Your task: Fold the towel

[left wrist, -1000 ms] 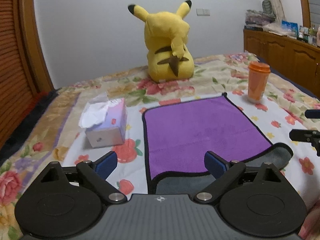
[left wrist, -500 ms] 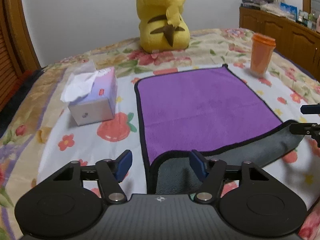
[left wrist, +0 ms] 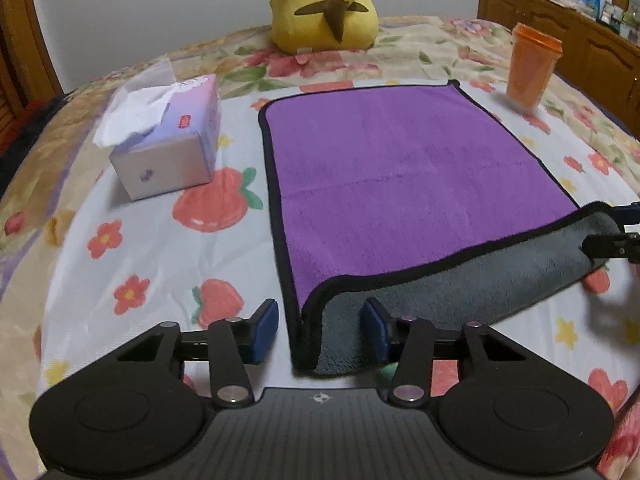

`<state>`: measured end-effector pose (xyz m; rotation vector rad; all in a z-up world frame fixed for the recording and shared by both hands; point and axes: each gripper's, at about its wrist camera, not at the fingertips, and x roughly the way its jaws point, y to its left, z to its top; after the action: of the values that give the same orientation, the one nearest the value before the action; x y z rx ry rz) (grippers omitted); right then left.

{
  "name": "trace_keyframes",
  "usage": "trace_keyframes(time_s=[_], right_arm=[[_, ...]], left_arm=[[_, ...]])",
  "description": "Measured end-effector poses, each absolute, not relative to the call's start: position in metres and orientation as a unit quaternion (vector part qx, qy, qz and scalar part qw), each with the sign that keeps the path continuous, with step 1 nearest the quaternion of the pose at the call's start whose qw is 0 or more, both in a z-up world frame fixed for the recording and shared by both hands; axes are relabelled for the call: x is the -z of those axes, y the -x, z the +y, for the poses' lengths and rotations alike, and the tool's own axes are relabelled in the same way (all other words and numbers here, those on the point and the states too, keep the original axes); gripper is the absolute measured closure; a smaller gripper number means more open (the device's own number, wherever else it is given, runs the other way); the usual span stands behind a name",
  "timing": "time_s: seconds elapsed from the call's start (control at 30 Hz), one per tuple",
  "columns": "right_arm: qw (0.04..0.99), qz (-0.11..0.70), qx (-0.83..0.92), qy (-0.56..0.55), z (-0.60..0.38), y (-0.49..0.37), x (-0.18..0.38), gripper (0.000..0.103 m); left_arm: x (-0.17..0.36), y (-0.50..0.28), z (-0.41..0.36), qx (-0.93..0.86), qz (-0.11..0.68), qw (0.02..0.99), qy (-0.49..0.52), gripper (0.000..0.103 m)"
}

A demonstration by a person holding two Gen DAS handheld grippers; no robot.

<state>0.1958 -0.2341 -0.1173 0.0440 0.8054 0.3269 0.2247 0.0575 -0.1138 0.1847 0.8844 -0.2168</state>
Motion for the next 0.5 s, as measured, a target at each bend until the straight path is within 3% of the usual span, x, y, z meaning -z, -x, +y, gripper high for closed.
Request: trace_keyframes(time_s=[0.23,0.5], right_arm=[[0.901,0.399,-0.169,-0.022,-0.2325,-0.1952,0.1177,0.035],[0.898,0.403,-0.177,-0.024,-0.2358,-0.1979,0.1168,0.06]], left_arm=[[0.1132,-0.2229,0.0571,0.11,0.43,0.892,-0.079,0.064],[0.1107,-0.2197,0.0525,0.12,0.428,0.891,-0.089,0.085]])
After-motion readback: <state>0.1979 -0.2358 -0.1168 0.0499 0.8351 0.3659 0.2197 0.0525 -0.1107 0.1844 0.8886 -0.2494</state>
